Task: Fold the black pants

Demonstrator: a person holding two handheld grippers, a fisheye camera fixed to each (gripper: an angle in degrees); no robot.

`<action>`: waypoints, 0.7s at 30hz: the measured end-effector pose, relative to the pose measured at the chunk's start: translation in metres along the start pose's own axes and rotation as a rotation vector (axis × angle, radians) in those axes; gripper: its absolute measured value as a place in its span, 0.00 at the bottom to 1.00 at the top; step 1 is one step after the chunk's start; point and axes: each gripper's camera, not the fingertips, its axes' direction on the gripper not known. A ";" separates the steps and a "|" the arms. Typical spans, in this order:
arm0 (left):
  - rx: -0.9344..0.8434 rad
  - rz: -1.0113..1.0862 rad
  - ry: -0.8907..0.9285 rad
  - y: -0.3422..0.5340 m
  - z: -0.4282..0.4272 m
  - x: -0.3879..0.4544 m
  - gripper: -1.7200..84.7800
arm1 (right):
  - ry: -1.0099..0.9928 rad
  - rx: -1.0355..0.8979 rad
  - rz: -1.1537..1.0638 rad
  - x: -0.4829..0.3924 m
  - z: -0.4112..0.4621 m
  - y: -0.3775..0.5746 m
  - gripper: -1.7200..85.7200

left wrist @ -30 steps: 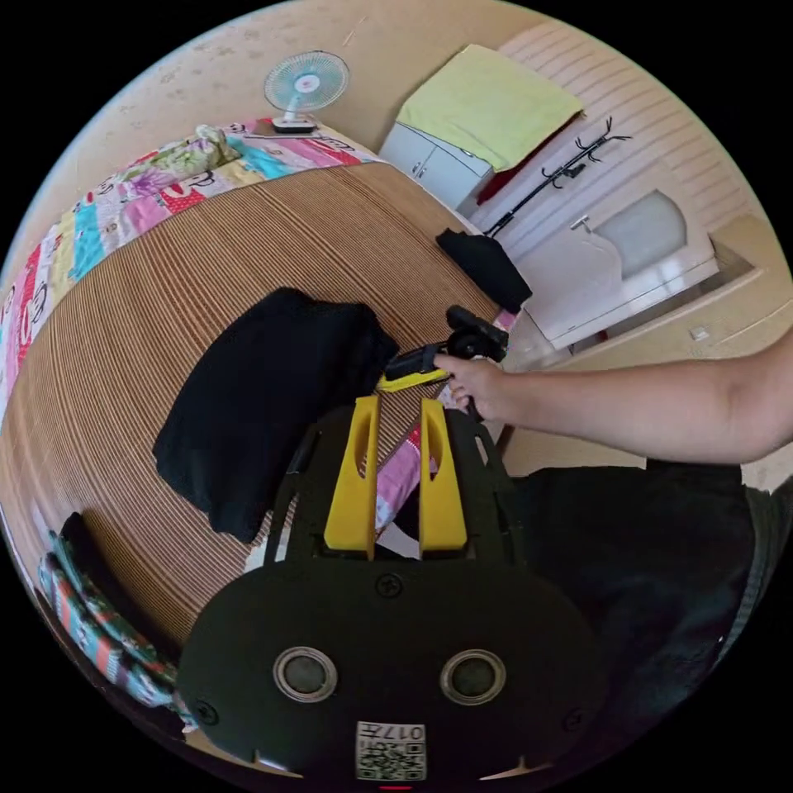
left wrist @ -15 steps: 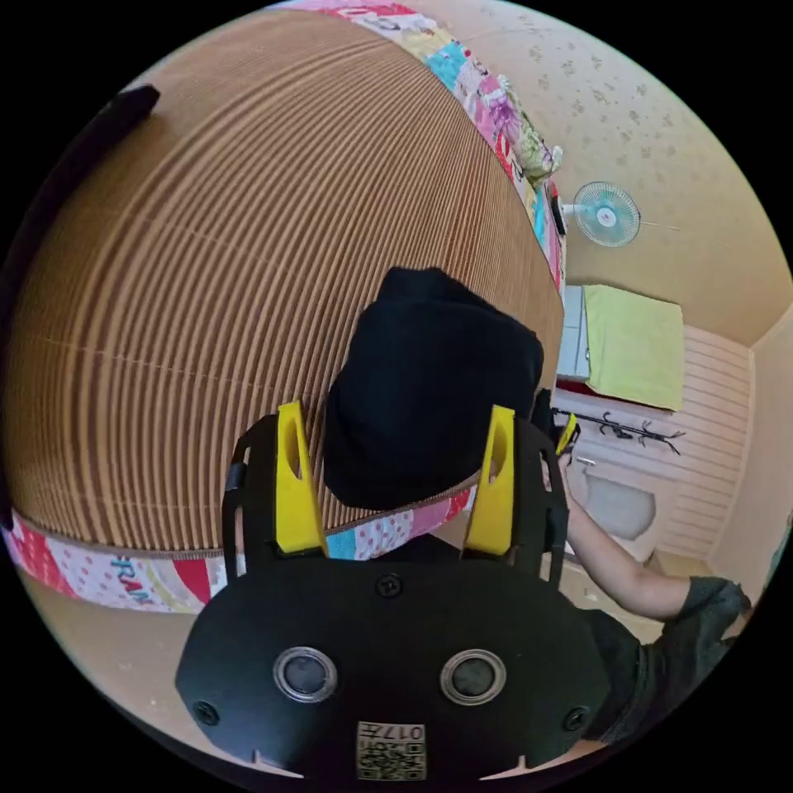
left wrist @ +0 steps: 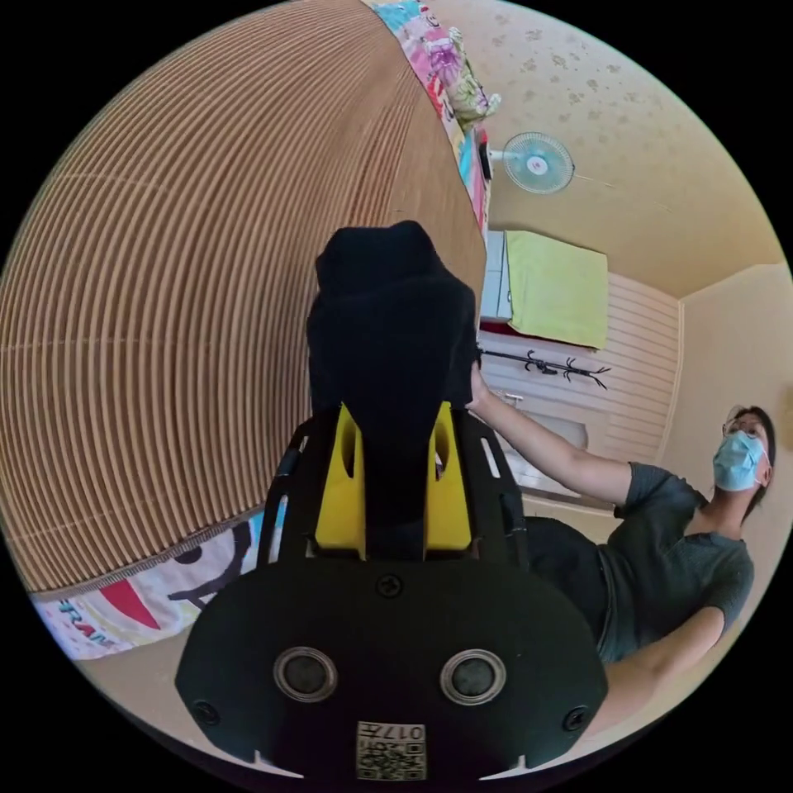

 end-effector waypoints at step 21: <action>-0.911 0.636 0.003 -0.305 0.565 0.555 0.17 | -0.272 1.229 -0.567 -0.277 -0.199 0.496 0.19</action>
